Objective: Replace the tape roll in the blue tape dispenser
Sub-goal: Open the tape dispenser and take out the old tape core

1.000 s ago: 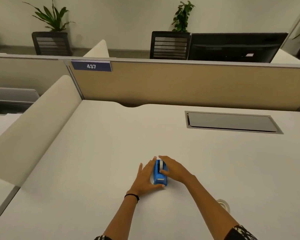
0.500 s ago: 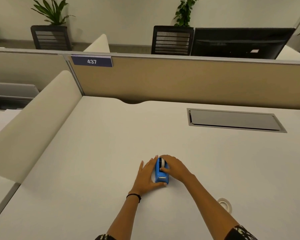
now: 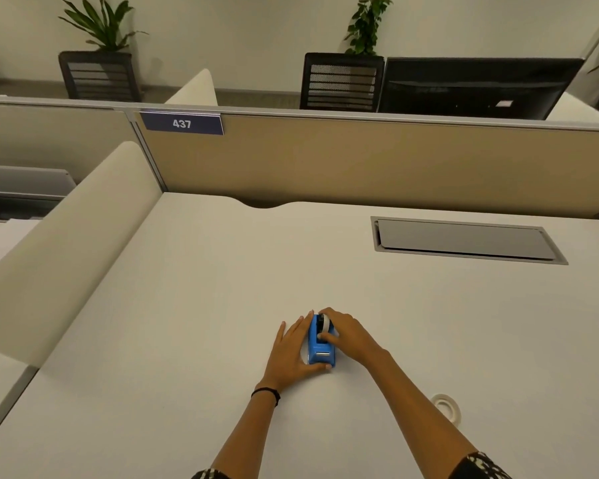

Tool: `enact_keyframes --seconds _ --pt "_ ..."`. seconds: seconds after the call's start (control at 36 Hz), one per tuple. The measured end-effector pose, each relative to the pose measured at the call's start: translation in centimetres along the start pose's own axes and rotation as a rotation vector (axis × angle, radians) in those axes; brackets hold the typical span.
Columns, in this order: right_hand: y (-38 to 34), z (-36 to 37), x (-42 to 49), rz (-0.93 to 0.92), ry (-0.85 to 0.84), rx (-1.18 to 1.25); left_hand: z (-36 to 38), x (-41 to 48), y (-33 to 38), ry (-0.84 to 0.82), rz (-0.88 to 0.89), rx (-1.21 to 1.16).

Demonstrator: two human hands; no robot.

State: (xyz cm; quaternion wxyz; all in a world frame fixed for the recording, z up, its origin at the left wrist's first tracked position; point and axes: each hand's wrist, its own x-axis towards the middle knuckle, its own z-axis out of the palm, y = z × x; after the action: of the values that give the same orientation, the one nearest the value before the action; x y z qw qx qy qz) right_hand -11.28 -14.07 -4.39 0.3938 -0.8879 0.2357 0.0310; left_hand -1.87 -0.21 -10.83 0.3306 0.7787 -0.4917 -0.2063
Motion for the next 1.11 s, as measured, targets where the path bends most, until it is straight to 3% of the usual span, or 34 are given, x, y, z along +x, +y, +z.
enact_keyframes --seconds 0.25,0.47,0.64,0.75,0.97,1.11 --pt "-0.3 -0.2 -0.3 -0.007 -0.021 0.031 -0.5 0.2 0.1 -0.113 -0.040 -0.004" --pt "-0.4 -0.5 -0.8 -0.007 -0.065 0.024 -3.8 -0.4 1.9 -0.344 -0.310 -0.289" --pt "-0.3 0.1 -1.4 0.000 -0.044 0.098 -5.2 -1.1 3.1 -0.203 -0.388 -0.374" --pt "-0.2 0.2 -1.4 -0.083 0.027 0.008 -5.3 -1.3 4.2 -0.160 -0.370 -0.383" --pt "0.3 0.0 -1.2 -0.115 0.088 -0.036 -3.3 -1.8 5.2 -0.296 -0.314 -0.327" --pt "0.0 -0.3 -0.8 -0.100 0.046 -0.050 -1.3 -2.3 5.7 -0.091 -0.324 -0.269"
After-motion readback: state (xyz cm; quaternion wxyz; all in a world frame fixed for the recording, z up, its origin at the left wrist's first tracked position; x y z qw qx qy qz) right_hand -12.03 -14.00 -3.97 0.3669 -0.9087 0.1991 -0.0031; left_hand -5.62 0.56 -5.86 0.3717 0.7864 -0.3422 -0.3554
